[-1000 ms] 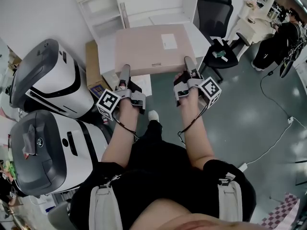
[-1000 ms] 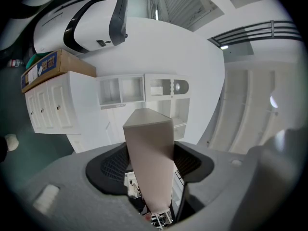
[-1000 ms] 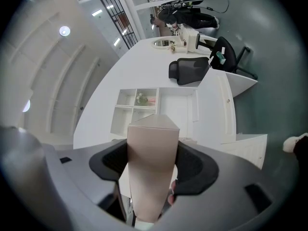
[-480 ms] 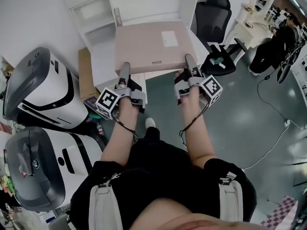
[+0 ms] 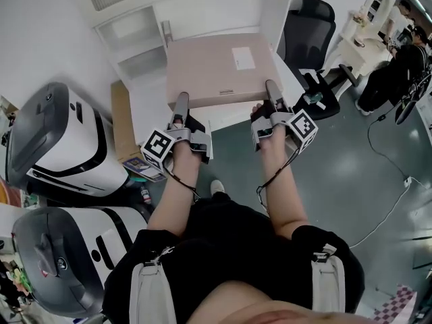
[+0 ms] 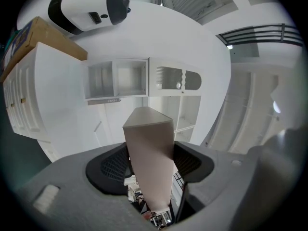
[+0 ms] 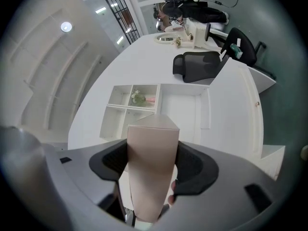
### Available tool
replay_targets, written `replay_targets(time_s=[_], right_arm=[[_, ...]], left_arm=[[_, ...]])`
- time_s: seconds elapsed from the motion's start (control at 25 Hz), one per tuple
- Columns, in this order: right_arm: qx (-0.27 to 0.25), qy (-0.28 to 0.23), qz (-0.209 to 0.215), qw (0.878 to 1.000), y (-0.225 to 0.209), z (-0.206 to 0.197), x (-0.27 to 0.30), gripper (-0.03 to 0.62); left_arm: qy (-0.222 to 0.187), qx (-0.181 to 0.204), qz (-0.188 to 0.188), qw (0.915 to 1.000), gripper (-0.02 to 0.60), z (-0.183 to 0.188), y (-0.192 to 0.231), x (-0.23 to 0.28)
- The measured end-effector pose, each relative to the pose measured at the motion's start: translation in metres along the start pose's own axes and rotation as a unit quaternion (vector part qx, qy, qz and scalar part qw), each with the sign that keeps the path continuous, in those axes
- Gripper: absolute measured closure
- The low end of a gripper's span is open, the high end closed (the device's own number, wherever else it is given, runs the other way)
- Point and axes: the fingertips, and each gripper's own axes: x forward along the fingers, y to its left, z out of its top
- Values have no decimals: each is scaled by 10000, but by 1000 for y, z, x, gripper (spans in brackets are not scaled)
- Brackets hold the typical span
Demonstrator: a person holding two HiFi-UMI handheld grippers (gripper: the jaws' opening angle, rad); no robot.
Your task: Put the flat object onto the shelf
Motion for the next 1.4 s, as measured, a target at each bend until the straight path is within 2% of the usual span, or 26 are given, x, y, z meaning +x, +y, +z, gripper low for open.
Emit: replay_targets(time_s=[0.36, 0.52, 0.8, 1.12, 1.4], right_arm=[[-58, 235, -102, 9997, -20, -14, 111, 309], [-168, 240, -167, 9994, -28, -11, 154, 309], [-59, 217, -335, 9992, -50, 2, 242, 309], [-120, 142, -268, 9995, -64, 10, 257, 309], [73, 214, -147, 9996, -72, 10, 261, 309]], left_arm=[[-146, -100, 56, 9998, 287, 57, 37, 80], [-159, -180, 68, 9997, 287, 74, 52, 118], [-84, -199, 178, 9996, 287, 102, 78, 203], [8, -194, 100, 9998, 288, 102, 93, 222], [-13, 9, 129, 9999, 288, 101, 91, 223]])
